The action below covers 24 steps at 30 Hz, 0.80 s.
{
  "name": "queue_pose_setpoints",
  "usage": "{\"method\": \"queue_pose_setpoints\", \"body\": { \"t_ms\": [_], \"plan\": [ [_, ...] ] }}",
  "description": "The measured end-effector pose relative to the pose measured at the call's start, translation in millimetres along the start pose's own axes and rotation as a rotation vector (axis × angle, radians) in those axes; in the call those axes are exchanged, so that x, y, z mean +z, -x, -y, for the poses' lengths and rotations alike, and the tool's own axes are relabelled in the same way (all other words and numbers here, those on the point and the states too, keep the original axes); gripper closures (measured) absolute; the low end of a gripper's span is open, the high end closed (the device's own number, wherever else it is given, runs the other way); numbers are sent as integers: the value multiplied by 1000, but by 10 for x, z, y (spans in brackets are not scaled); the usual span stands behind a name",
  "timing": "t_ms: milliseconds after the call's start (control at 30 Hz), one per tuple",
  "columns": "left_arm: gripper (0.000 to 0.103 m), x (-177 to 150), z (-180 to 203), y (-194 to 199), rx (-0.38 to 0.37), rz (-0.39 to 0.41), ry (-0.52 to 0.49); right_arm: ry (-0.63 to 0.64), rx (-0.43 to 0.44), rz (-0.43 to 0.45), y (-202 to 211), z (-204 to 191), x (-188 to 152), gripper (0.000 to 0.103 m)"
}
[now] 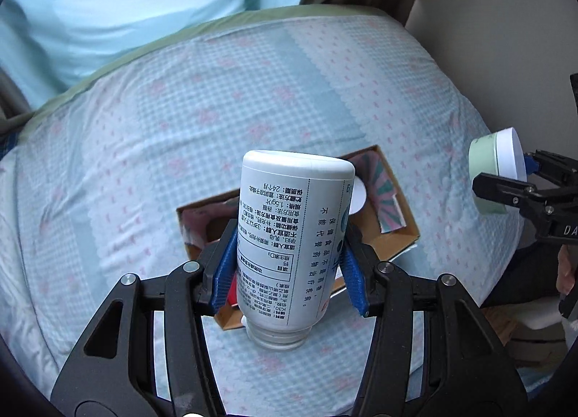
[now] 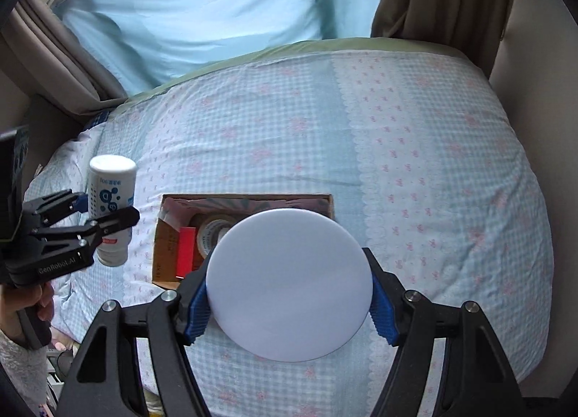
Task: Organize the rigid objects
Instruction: 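Carry the pill bottle and green-labelled jar into the cardboard box and release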
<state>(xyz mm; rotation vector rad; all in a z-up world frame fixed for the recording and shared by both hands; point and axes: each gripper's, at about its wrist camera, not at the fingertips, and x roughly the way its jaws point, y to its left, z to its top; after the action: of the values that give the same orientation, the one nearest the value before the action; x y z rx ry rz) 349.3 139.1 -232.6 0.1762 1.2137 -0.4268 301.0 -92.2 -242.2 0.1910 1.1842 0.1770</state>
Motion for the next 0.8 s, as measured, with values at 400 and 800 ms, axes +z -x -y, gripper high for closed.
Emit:
{"method": "queue_pose_setpoints", "body": {
  "t_ms": [400, 800],
  "plan": [
    [55, -620, -598, -1053, -20, -57, 252, 78, -10, -94, -1182, -508, 69, 35],
    [55, -754, -567, -1469, 36, -65, 364, 11, 4, -193, -2095, -424, 82, 35]
  ]
}}
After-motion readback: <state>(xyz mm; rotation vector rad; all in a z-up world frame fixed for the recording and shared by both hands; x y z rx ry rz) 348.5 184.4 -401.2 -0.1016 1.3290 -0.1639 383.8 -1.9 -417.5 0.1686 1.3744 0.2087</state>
